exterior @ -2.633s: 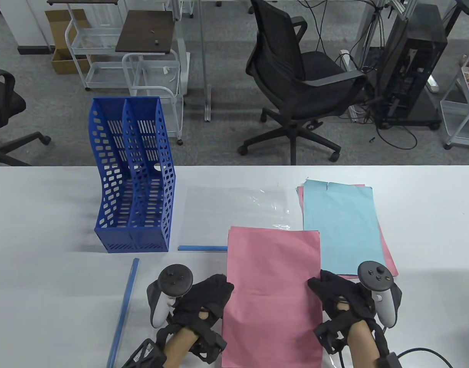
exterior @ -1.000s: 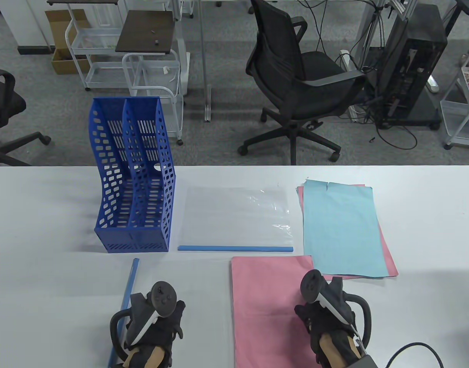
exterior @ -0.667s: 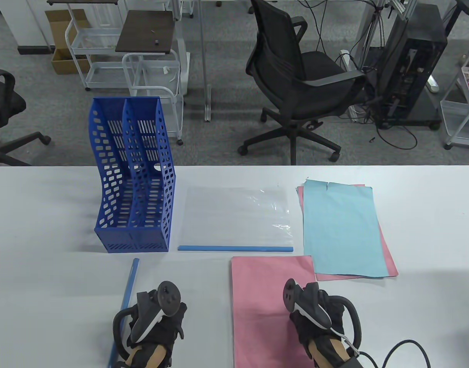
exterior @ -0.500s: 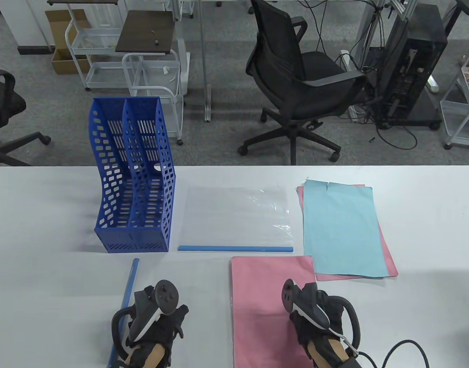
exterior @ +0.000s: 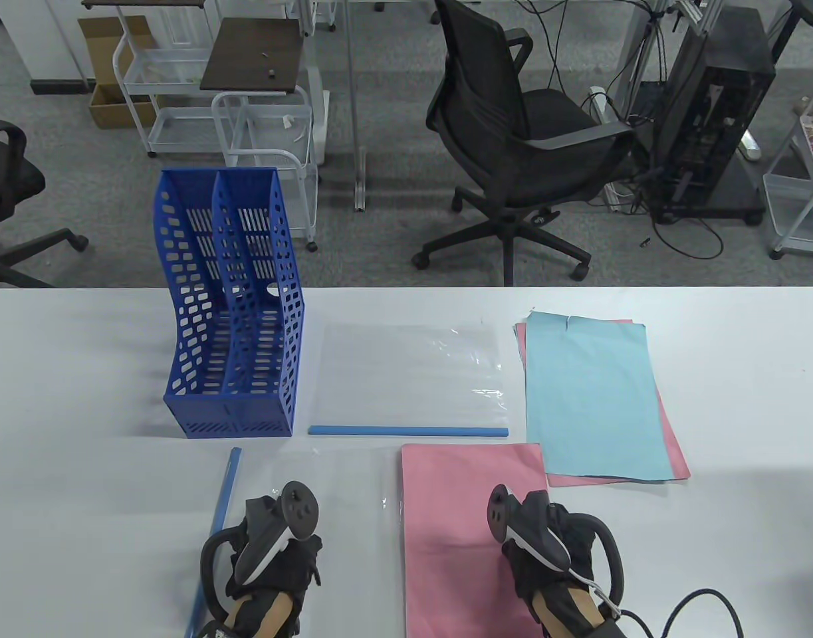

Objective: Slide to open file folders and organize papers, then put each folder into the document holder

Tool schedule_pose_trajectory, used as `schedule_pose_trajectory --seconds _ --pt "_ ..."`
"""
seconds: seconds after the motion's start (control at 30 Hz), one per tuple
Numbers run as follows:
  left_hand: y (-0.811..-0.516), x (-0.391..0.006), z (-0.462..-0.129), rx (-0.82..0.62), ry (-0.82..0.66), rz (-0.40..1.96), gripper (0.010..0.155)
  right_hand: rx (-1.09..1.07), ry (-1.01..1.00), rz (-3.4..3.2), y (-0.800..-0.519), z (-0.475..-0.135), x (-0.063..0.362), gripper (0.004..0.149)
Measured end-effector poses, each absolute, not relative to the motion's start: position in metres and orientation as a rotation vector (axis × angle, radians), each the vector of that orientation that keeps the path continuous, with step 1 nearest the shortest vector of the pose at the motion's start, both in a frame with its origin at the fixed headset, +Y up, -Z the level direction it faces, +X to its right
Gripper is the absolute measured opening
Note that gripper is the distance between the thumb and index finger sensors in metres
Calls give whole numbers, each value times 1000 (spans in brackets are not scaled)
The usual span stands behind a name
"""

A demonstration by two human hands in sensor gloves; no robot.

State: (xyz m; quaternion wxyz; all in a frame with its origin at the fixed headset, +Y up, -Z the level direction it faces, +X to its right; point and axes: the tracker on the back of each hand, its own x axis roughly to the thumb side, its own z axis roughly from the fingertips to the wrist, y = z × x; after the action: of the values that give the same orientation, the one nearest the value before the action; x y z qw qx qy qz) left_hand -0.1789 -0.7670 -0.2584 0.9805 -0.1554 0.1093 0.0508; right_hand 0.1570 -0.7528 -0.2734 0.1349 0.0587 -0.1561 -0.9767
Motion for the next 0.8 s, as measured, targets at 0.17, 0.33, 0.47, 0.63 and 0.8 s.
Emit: schedule_pose_trajectory --seconds 0.17,0.33,0.47,0.63,0.8 --pt "-769 -177 -259 -304 195 155 73 167 -454 -2829 -753 -273 157 74" --pt "-766 -186 -261 -275 205 276 69 162 -454 -2829 -754 -274 157 74" --pt "-760 -205 -264 -333 215 554 60 156 -455 -2829 -754 -274 157 74" --pt "-754 -218 -267 -355 219 760 45 155 -447 -2831 -754 -274 157 74" --pt "-761 -216 -271 -455 190 871 41 154 -447 -2830 -754 -274 157 74"
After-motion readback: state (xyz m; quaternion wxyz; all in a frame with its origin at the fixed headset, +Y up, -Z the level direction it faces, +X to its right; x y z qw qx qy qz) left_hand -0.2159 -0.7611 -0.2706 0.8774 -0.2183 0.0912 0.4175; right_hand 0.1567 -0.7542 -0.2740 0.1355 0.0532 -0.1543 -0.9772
